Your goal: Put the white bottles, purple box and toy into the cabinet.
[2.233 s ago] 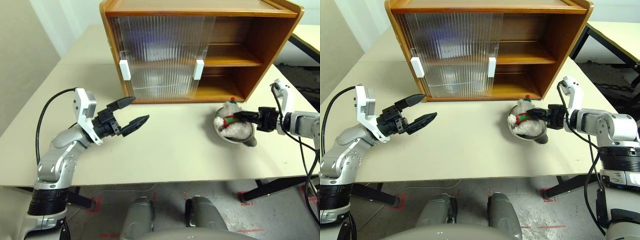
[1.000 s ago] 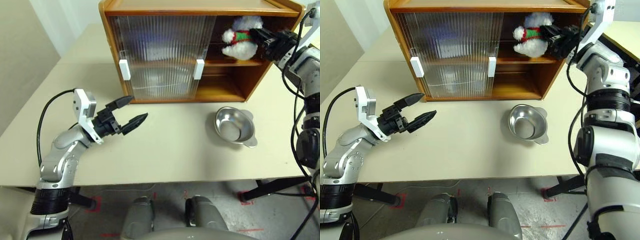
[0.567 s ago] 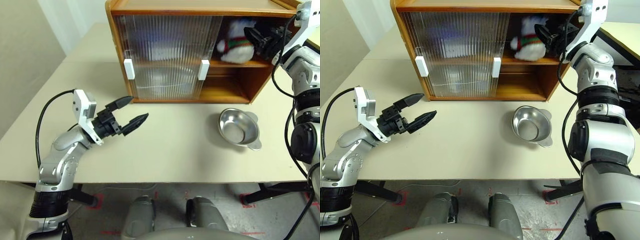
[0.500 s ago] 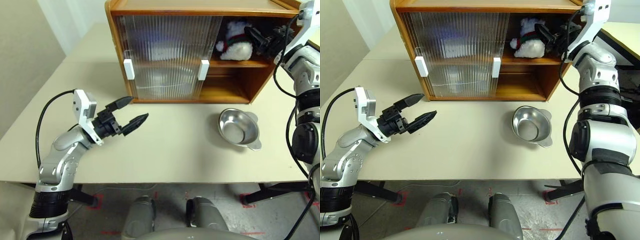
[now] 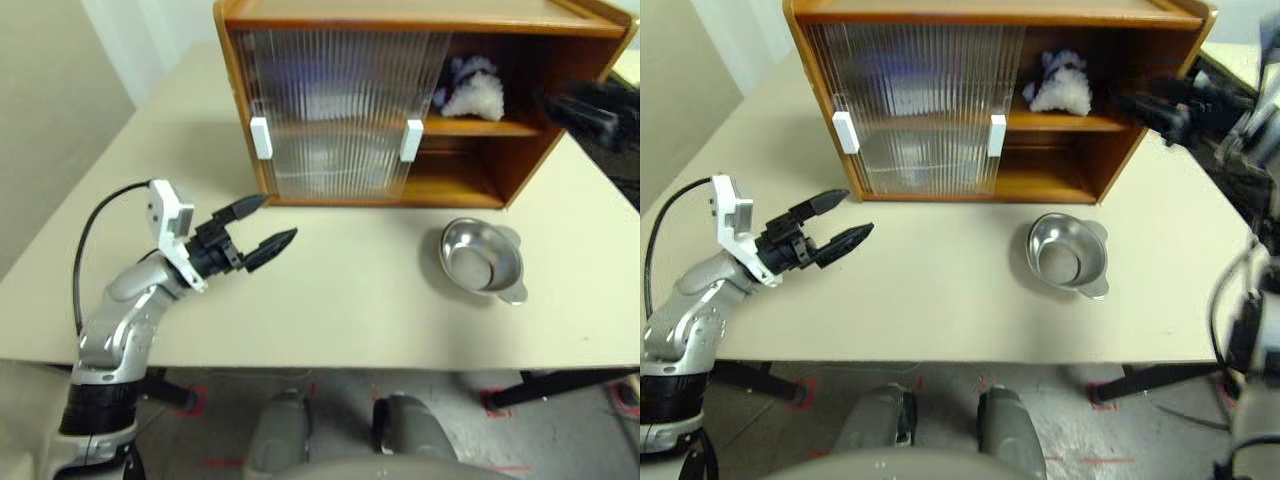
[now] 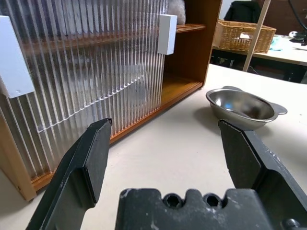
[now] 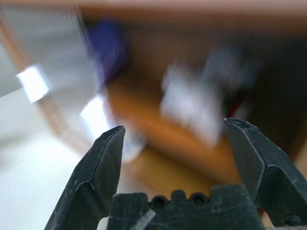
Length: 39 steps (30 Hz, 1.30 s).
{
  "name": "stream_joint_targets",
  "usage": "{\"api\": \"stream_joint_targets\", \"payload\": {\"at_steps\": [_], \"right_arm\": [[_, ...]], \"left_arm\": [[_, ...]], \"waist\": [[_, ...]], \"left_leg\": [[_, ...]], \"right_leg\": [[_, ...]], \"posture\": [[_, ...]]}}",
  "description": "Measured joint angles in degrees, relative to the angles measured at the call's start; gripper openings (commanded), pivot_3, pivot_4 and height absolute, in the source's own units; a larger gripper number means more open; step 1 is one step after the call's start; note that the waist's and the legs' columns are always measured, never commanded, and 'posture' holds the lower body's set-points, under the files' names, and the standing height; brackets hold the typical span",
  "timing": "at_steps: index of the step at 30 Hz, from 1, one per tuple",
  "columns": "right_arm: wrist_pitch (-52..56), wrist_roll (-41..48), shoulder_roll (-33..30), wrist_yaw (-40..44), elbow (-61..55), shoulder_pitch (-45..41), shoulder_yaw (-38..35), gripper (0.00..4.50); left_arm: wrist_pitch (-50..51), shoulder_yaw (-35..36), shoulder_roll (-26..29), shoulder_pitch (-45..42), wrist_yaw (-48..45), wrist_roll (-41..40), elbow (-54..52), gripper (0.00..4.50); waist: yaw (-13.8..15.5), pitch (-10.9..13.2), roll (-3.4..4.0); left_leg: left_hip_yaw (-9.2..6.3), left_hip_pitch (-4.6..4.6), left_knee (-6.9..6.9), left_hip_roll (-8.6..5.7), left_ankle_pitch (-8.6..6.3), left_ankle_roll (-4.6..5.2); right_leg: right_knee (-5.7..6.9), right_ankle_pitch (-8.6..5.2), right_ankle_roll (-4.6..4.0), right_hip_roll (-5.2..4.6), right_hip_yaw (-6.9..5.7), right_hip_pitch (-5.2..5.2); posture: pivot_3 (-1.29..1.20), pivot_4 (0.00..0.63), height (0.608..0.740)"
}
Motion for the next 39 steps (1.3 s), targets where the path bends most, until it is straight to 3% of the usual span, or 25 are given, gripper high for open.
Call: {"api": "stream_joint_targets", "payload": {"at_steps": [5, 10, 14, 17, 28, 38, 39], "right_arm": [[10.7, 6.5, 2.6, -5.4, -5.3, 8.0, -8.2, 4.45], [15.9, 6.7, 8.6, -14.6, -6.2, 15.0, -9.9, 4.45], [11.4, 6.3, 16.4, -23.0, -2.0, 14.3, -12.6, 4.45], [10.1, 6.8, 17.7, -28.3, 2.0, 11.1, -16.0, 4.45], [11.0, 6.9, 18.5, -33.8, 9.7, 11.4, -17.7, 4.45], [16.7, 7.6, 20.9, -33.7, 10.4, 11.5, -16.6, 4.45], [17.0, 7.8, 21.1, -33.6, 10.3, 11.4, -16.6, 4.29]], "left_arm": [[0.0, -0.3, -0.1, -0.1, -0.6, 0.0, 0.1, 4.50], [0.0, -0.2, -0.1, -0.1, -0.6, 0.0, 0.1, 4.50], [0.2, -0.2, -0.1, -0.1, -0.6, 0.0, 0.1, 4.50], [0.4, -0.2, -0.1, -0.1, -0.6, 0.0, 0.0, 4.50], [0.4, -0.1, -0.1, 0.3, -0.6, 0.0, 0.0, 4.50], [0.2, -0.1, 0.3, 0.3, -1.4, 0.0, 0.0, 4.50], [0.2, -0.1, 0.3, 0.3, -1.4, 0.0, 0.0, 4.50]], "waist": [[-1.1, 0.0, 0.14], [-1.2, -0.1, -0.19], [-1.3, -0.1, -0.14], [-1.2, 0.0, 0.03], [-1.2, 0.0, -0.03], [-1.2, 0.0, -0.01], [-1.2, 0.0, -0.02]], "left_leg": [[0.09, 0.10, 0.09, 0.01, -0.05, -0.10], [0.10, 0.13, 0.32, 0.02, -0.05, -0.12], [0.11, 0.08, 0.41, 0.00, -0.05, -0.11], [0.09, 0.04, 0.40, -0.03, -0.03, -0.08], [0.04, 0.00, 0.33, -0.02, -0.05, 0.03], [0.05, 0.02, 0.34, -0.03, -0.05, 0.03], [0.04, 0.02, 0.34, -0.03, -0.05, 0.03]], "right_leg": [[-0.02, -0.09, -0.13, 0.06, 0.05, 0.07], [-0.01, -0.02, -0.13, 0.03, 0.07, 0.18], [-0.02, 0.03, -0.05, 0.04, 0.10, 0.17], [-0.02, 0.02, -0.08, 0.05, 0.11, 0.15], [-0.05, -0.12, 0.00, 0.09, 0.14, 0.18], [-0.05, -0.07, -0.02, 0.09, 0.15, 0.20], [-0.05, -0.08, -0.02, 0.09, 0.15, 0.20]], "posture": [[0.10, 0.007, 0.740], [0.10, 0.011, 0.740], [0.11, 0.012, 0.740], [0.11, 0.011, 0.740], [0.12, 0.014, 0.740], [0.13, 0.000, 0.740], [0.13, 0.000, 0.740]]}}
